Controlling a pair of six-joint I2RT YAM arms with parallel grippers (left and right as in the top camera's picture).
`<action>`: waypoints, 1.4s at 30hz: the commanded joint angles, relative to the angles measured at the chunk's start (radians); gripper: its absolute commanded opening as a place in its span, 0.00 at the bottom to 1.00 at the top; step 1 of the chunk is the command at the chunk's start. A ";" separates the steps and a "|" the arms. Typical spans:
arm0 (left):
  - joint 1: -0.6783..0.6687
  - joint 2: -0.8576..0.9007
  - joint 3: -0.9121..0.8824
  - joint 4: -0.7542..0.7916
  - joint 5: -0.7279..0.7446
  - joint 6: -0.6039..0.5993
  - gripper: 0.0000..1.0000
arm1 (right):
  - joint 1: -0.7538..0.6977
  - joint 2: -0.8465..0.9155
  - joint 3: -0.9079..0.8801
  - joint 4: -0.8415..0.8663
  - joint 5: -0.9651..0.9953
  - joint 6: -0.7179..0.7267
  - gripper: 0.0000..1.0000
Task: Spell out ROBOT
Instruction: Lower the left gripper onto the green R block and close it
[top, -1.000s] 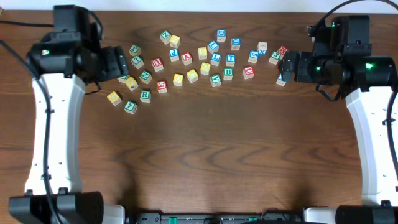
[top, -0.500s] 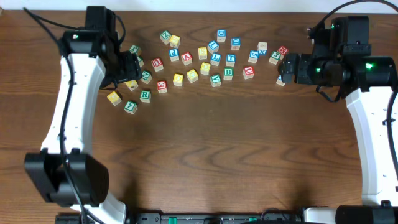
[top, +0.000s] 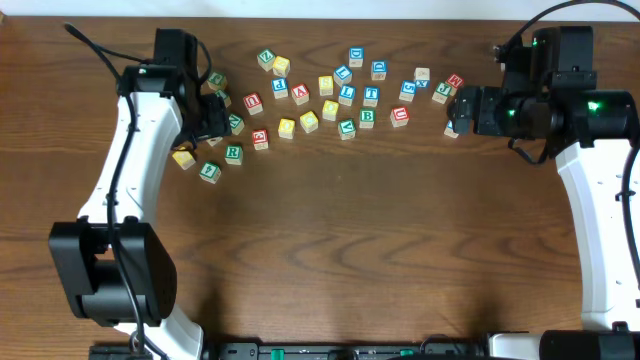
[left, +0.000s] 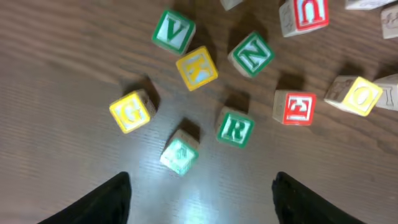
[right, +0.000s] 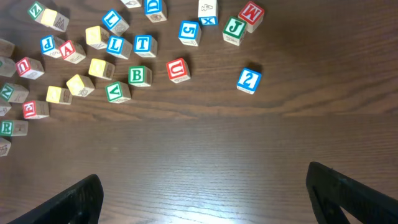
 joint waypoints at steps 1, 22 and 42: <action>-0.005 0.007 -0.033 0.031 -0.011 0.062 0.70 | -0.006 0.001 0.024 -0.002 -0.006 -0.013 0.99; -0.075 0.109 -0.176 0.215 -0.004 0.111 0.68 | -0.006 0.001 0.023 -0.007 -0.006 -0.013 0.99; -0.086 0.189 -0.176 0.256 -0.002 0.108 0.41 | -0.006 0.002 0.017 -0.007 -0.006 -0.013 0.99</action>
